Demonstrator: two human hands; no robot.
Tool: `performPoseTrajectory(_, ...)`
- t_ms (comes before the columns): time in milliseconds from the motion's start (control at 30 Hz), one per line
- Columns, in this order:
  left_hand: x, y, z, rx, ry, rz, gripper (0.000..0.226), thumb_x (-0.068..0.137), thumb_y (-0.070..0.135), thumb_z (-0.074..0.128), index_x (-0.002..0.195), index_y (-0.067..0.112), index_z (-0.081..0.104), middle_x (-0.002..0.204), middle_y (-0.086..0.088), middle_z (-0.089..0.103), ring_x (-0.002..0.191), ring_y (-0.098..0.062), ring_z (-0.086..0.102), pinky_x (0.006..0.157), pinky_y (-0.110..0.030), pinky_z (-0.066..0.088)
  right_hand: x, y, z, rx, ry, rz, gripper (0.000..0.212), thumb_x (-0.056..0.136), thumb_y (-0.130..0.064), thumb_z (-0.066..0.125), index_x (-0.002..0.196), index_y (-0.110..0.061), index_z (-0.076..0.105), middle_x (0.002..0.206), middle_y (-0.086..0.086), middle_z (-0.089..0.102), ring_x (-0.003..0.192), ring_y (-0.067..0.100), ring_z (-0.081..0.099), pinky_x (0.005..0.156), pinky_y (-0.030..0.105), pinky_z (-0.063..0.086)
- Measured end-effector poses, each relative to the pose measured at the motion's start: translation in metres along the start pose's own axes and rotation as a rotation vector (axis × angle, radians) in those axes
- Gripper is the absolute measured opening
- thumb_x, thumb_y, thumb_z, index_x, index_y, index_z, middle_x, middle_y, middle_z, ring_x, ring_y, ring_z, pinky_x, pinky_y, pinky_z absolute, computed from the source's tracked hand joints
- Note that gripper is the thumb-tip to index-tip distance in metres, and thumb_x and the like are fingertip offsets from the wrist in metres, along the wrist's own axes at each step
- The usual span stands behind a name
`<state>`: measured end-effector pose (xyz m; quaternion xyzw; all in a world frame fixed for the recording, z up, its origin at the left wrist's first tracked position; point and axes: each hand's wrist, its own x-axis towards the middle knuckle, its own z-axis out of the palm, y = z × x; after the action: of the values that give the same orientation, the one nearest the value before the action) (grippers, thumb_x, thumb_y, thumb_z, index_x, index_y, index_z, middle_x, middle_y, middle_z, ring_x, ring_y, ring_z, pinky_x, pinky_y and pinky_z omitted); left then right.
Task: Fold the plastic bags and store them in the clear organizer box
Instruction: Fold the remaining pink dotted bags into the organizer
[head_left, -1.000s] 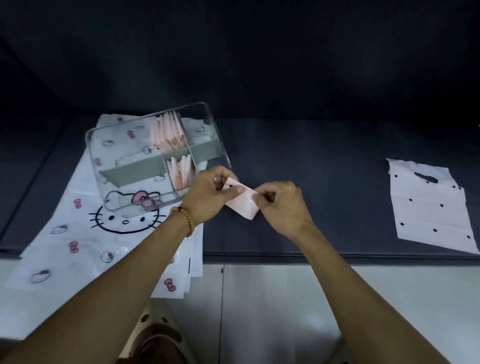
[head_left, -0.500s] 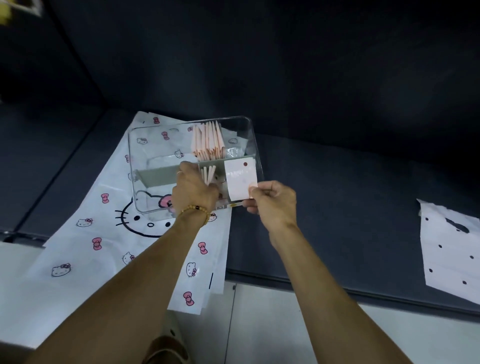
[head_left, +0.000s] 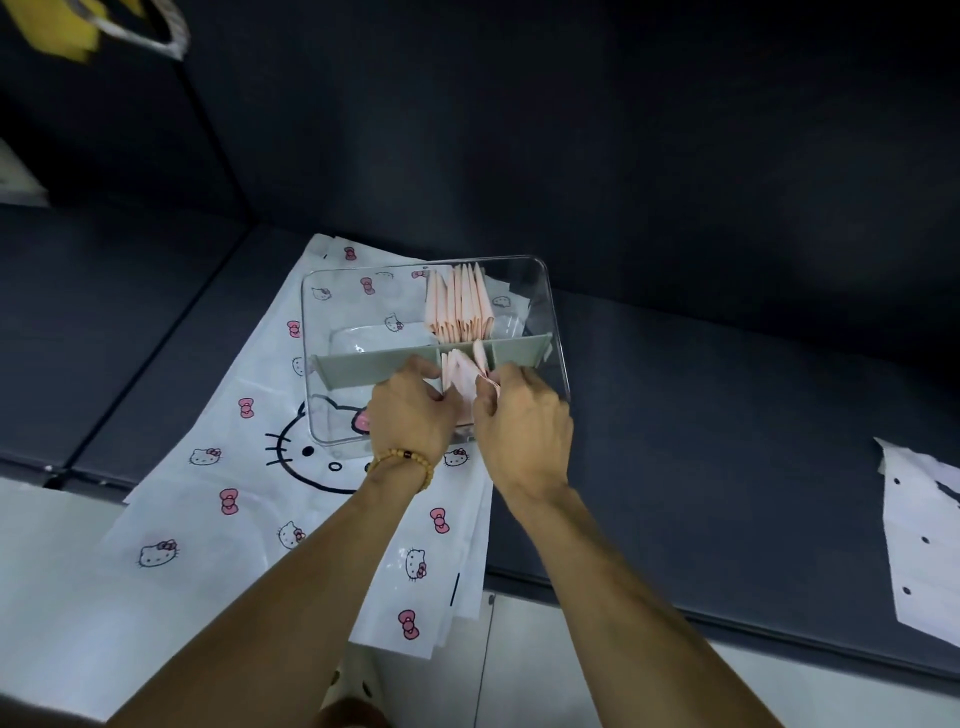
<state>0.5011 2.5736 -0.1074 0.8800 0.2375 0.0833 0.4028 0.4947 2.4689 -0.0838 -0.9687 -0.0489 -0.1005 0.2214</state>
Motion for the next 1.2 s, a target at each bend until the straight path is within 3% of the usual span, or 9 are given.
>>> performPoseTrajectory(133,0.004,-0.001,-0.001,-0.026,0.003,-0.011,0.02,0.078,0.025,0.071,0.094,0.016,0.064,0.066,0.002,0.064,0.069,-0.016,0.061,0.068,-0.023,0.046,0.003,0.004,0.001,0.16,0.093,0.034,0.017,0.093,-0.014,0.051,0.095,-0.005,0.065,0.09,0.01,0.066,0.071,0.031,0.063,0.061,0.04,0.051)
performPoseTrajectory(367,0.006,-0.004,-0.001,-0.027,-0.038,-0.009,0.019,0.079,0.025,0.073,0.091,0.019,0.06,0.061,0.008,0.061,0.064,-0.012,0.059,0.066,-0.021,0.044,-0.002,0.009,0.013,0.123,-0.062,-0.034,0.028,0.093,-0.034,0.055,0.108,-0.011,0.061,0.096,0.006,0.062,0.079,0.025,0.062,0.067,0.039,0.054)
performPoseTrajectory(500,0.006,-0.004,-0.001,-0.012,-0.036,0.002,0.02,0.079,0.025,0.074,0.093,0.017,0.061,0.06,0.01,0.057,0.062,-0.01,0.055,0.067,-0.02,0.043,0.006,0.01,0.014,0.115,0.037,0.133,0.005,0.087,-0.012,0.06,0.084,-0.009,0.063,0.073,0.008,0.066,0.064,0.03,0.063,0.056,0.035,0.052)
performPoseTrajectory(567,0.006,-0.004,-0.001,-0.007,-0.034,0.003,0.021,0.079,0.025,0.074,0.094,0.017,0.061,0.059,0.01,0.057,0.06,-0.008,0.054,0.067,-0.019,0.043,0.006,0.009,0.014,0.16,0.093,0.184,0.007,0.084,-0.008,0.061,0.077,-0.01,0.064,0.069,0.006,0.066,0.06,0.027,0.062,0.055,0.033,0.051)
performPoseTrajectory(833,0.007,-0.005,0.0,-0.029,-0.035,-0.005,0.02,0.078,0.024,0.074,0.092,0.018,0.061,0.059,0.013,0.056,0.054,0.004,0.049,0.055,-0.013,0.036,0.008,0.013,0.015,-0.039,-0.243,-0.114,0.026,0.095,-0.033,0.05,0.091,-0.019,0.071,0.093,0.003,0.058,0.082,0.023,0.06,0.062,0.032,0.049)
performPoseTrajectory(933,0.002,-0.003,-0.004,-0.032,-0.045,0.016,0.019,0.082,0.025,0.07,0.096,0.016,0.063,0.068,0.007,0.063,0.058,-0.001,0.054,0.055,-0.007,0.037,0.007,0.017,0.009,0.22,-0.146,0.083,0.02,0.093,-0.023,0.05,0.085,-0.018,0.068,0.081,0.001,0.069,0.071,0.023,0.065,0.061,0.032,0.052)
performPoseTrajectory(1067,-0.021,0.008,-0.008,-0.181,0.014,0.088,0.005,0.087,0.017,0.062,0.091,0.016,0.064,0.078,0.0,0.066,0.072,-0.013,0.061,0.072,-0.025,0.051,0.003,0.035,-0.013,0.473,0.001,0.272,0.017,0.093,-0.019,0.053,0.09,-0.02,0.07,0.08,-0.007,0.07,0.07,0.007,0.064,0.066,0.022,0.052)
performPoseTrajectory(1133,-0.041,0.02,-0.002,-0.291,0.0,0.12,0.006,0.09,0.016,0.058,0.089,0.021,0.062,0.082,0.004,0.065,0.076,-0.007,0.059,0.072,-0.018,0.047,-0.001,0.052,-0.029,0.516,0.058,0.339,0.017,0.094,-0.023,0.053,0.096,-0.021,0.07,0.079,-0.01,0.067,0.072,0.001,0.062,0.063,0.008,0.044)
performPoseTrajectory(1200,-0.063,0.034,0.014,-0.43,-0.085,0.104,0.009,0.093,0.016,0.054,0.092,0.021,0.062,0.087,0.006,0.065,0.081,-0.007,0.06,0.072,-0.011,0.045,-0.006,0.076,-0.045,0.538,0.109,0.42,0.022,0.096,-0.027,0.051,0.106,-0.019,0.068,0.085,-0.011,0.066,0.077,0.001,0.061,0.067,0.007,0.042)
